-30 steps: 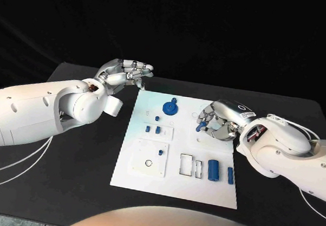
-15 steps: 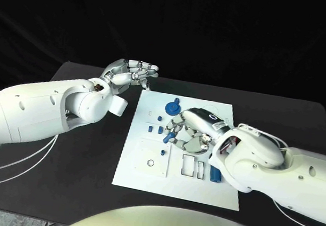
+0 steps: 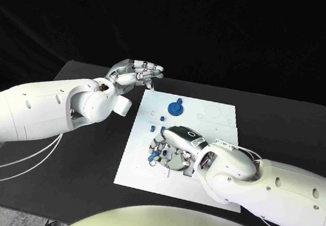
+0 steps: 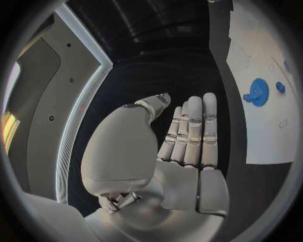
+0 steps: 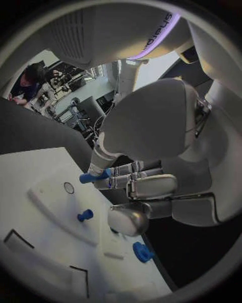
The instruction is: Assemble the parts on the task board
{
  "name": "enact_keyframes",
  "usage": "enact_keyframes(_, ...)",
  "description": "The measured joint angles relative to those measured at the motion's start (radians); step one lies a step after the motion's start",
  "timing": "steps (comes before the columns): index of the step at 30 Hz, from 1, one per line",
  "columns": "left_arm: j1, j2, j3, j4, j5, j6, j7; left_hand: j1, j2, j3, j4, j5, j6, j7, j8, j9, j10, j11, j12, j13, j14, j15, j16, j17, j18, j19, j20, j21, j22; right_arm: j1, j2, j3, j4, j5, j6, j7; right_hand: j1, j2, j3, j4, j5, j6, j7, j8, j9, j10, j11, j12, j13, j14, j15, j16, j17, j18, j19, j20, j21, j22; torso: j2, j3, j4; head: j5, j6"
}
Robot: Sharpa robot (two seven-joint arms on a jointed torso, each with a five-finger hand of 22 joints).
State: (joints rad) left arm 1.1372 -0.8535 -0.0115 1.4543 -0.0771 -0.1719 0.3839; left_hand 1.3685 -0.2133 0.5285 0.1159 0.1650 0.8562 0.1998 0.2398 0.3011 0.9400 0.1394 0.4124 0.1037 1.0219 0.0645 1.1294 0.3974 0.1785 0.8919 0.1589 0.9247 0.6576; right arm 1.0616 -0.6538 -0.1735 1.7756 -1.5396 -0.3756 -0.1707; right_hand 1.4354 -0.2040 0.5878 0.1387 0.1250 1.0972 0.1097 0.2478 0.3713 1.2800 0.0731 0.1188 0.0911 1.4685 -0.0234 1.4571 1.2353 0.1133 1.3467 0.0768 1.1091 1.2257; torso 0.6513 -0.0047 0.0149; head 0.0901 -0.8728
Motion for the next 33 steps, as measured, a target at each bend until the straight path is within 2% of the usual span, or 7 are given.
enact_keyframes(9, 0.000, -0.001, 0.000, 0.001, 0.000, 0.002, -0.001, 0.004, 0.004, 0.000, 0.000, 0.000, 0.000, 0.000, 0.000, 0.000, 0.000, 0.000, 0.000, 0.000, 0.000, 0.000, 0.000, 0.000, 0.000, 0.002, 0.002, 0.000, -0.001, -0.014, 0.004, -0.001, -0.003, -0.050, 0.032, -0.008, 0.000, 0.000, -0.001, -0.001, -0.002, -0.004, 0.000, 0.001, 0.000, 0.001, -0.001, 0.000, 0.000, 0.000, 0.000, 0.000, 0.000, 0.001, 0.000, 0.000, 0.000, 0.000, 0.000, 0.0019, -0.0005, 0.005, 0.000)
enact_keyframes(16, 0.000, -0.002, 0.000, 0.001, 0.000, 0.003, -0.002, 0.004, 0.004, 0.000, 0.000, 0.000, 0.000, 0.000, 0.000, 0.001, 0.000, 0.000, 0.000, 0.000, 0.000, 0.000, 0.000, 0.000, 0.000, 0.004, 0.004, 0.000, -0.002, -0.016, 0.004, -0.001, -0.002, -0.088, 0.053, -0.025, 0.000, 0.000, -0.001, -0.001, -0.004, -0.008, 0.000, 0.011, 0.000, 0.002, -0.002, 0.000, 0.001, 0.000, 0.000, 0.000, 0.000, 0.001, 0.000, 0.000, 0.000, 0.000, 0.000, 0.0019, -0.0010, 0.005, 0.000)
enact_keyframes(33, 0.000, -0.005, 0.000, 0.001, 0.000, 0.006, -0.004, 0.004, 0.004, 0.000, 0.000, 0.000, 0.000, 0.000, 0.000, 0.001, 0.000, 0.000, 0.000, 0.000, 0.000, 0.000, 0.000, -0.001, 0.000, 0.004, 0.004, 0.000, -0.002, -0.017, 0.017, -0.001, -0.003, -0.161, 0.075, -0.083, -0.005, 0.006, 0.000, -0.005, 0.001, -0.013, 0.003, 0.015, 0.000, 0.006, -0.004, -0.004, 0.000, 0.000, 0.000, 0.000, 0.001, 0.001, 0.000, 0.000, 0.000, 0.000, 0.000, 0.0012, -0.0006, 0.004, 0.000)
